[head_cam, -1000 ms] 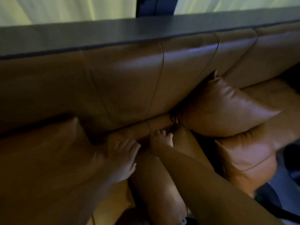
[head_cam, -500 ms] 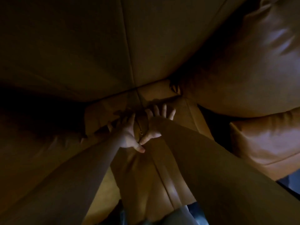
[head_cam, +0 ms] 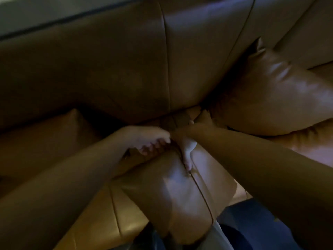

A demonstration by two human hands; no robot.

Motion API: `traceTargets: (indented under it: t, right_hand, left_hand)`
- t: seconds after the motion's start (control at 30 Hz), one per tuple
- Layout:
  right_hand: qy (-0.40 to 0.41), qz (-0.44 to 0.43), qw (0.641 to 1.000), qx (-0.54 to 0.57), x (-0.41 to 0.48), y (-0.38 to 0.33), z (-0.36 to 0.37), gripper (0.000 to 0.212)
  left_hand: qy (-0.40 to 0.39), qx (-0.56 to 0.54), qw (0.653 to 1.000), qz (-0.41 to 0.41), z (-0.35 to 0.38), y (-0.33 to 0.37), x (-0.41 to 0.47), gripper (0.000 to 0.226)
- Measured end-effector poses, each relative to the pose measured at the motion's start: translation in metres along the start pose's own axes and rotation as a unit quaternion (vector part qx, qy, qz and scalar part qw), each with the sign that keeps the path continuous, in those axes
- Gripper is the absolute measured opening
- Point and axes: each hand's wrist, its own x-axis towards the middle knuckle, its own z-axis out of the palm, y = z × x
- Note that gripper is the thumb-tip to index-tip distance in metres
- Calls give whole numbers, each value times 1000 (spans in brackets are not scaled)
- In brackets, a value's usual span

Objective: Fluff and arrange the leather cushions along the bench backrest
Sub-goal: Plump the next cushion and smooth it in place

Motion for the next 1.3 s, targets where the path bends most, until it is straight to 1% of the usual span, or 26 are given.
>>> traceTargets:
  t: [0.03, 0.07, 0.13, 0.17, 0.23, 0.3, 0.37, 0.43, 0.5, 0.57, 0.6, 0.67, 0.7, 0.77, 0.8, 0.83, 0.87, 0.9, 0.93, 0.97, 1.03, 1.07, 1.1, 1.2, 1.23, 1.3]
  right_hand:
    - [-3, -17, 999, -37, -18, -18, -3, 107]
    - [-7, -31, 996, -85, -35, -38, -5, 101]
    - [3, -52, 984, -168, -57, -74, 0, 88]
    - [17, -55, 981, -187, -62, -86, 4, 81]
    - [63, -86, 969, -222, -75, -101, 5, 72]
    - [148, -124, 945, -263, -96, -100, 0, 73]
    - [216, -179, 905, -321, -124, -95, -7, 69]
    - [276, -245, 851, -373, -147, -89, -10, 56]
    - [315, -300, 808, -397, -164, -85, -9, 40]
    - [310, -348, 785, -409, -177, -81, -3, 19]
    - [309, -362, 772, -421, -186, -80, 0, 11]
    - [322, -370, 753, -438, -203, -70, 7, 12]
    - [331, -361, 753, -439, -211, -61, 11, 15]
    - [335, -303, 786, -423, -226, -43, 14, 21]
    - [310, -254, 824, -401, -232, -35, 13, 30]
    - [254, -211, 880, -342, -238, -32, 7, 44]
    - [200, -175, 936, -231, -241, -36, -2, 62]
    - [194, -141, 965, -104, -241, -40, -12, 81]
    - [245, -108, 963, -37, -233, -40, -23, 102]
    - [316, -65, 945, -51, -219, -36, -34, 123]
    - [328, 50, 934, -130, -188, -26, -53, 153]
    - [311, 89, 935, -145, -170, -21, -58, 154]
    - [304, 107, 936, -144, -156, -16, -62, 142]
    - [354, 115, 924, -88, -123, 3, -69, 81]
    - [369, 109, 921, -69, -115, 8, -72, 72]
    - [372, 111, 921, -27, -104, 16, -76, 70]
  left_hand:
    - [-8, -37, 999, -10, -13, -4, -13, 39]
    - [22, -39, 999, -21, -25, -8, -24, 35]
    - [137, 62, 988, -28, -41, -14, -37, 21]
    - [170, 126, 977, -19, -45, -19, -40, 23]
    - [165, 188, 968, 5, -46, -26, -45, 53]
    - [182, 207, 960, 38, -42, -26, -52, 68]
    - [189, 230, 949, 99, -39, -18, -61, 111]
    - [148, 207, 954, 155, -43, -1, -79, 156]
    - [146, 199, 953, 173, -54, 17, -98, 173]
    - [195, 199, 941, 192, -62, 34, -115, 166]
    - [175, 150, 952, 203, -67, 40, -118, 148]
    - [72, 76, 975, 198, -64, 48, -125, 79]
    - [55, 86, 976, 192, -62, 47, -125, 60]
    - [106, 144, 961, 209, -55, 40, -122, 69]
    - [154, 172, 950, 211, -52, 38, -122, 75]
    - [186, 178, 943, 212, -47, 39, -122, 75]
    - [221, 195, 932, 209, -42, 42, -121, 71]
    - [266, 229, 913, 206, -33, 49, -117, 66]
    - [320, 276, 884, 200, -21, 58, -114, 65]
    - [371, 311, 852, 201, -9, 69, -108, 65]
    - [454, 348, 794, 206, 14, 87, -101, 59]
    - [471, 335, 790, 203, 19, 91, -99, 55]
    - [481, 315, 795, 192, 16, 91, -97, 54]
    - [449, 243, 834, 209, -11, 70, -89, 60]
    - [411, 228, 858, 208, -24, 55, -86, 71]
    - [326, 275, 890, 158, -49, 18, -87, 117]
